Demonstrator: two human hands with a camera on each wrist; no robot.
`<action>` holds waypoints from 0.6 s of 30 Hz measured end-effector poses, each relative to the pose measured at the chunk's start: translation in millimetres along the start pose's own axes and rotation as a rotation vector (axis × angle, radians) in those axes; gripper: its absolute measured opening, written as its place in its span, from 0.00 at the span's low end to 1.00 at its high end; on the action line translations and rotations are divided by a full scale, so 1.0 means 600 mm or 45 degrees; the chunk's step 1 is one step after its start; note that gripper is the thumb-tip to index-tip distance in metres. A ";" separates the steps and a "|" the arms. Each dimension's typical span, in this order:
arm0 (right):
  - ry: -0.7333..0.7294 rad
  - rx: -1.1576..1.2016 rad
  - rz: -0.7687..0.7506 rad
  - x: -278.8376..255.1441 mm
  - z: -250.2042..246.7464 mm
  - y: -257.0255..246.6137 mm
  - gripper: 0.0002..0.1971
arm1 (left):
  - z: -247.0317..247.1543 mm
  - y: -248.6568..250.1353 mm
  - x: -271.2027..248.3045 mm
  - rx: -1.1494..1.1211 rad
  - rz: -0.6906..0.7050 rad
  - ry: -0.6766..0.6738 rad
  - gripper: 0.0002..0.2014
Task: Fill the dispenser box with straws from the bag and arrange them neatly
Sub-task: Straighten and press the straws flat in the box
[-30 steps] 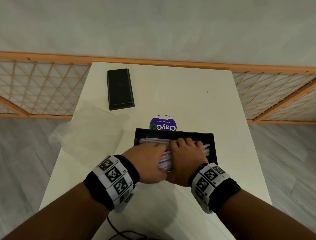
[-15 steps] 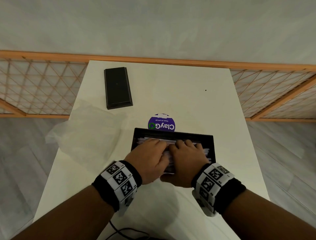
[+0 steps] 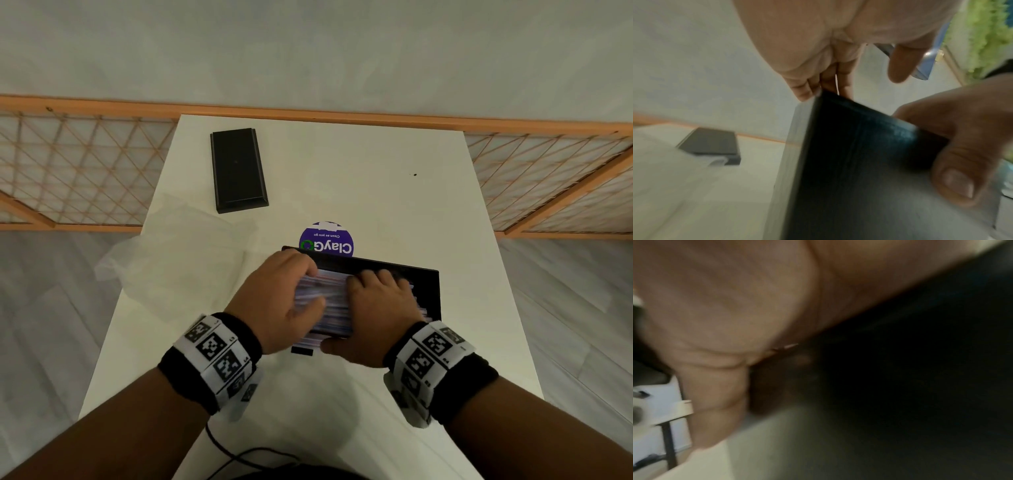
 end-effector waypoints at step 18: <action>-0.135 0.126 -0.006 0.012 0.022 0.030 0.49 | 0.100 0.010 0.049 0.734 -0.398 -0.688 0.46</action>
Point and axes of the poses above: each hand's wrist, its own x-axis towards the middle knuckle, its own z-axis out of the palm, y = z × x, the point moved 4 cm from there along x, towards the middle knuckle, and after that the axes turned 14 degrees about -y, right-handed, at the moved point
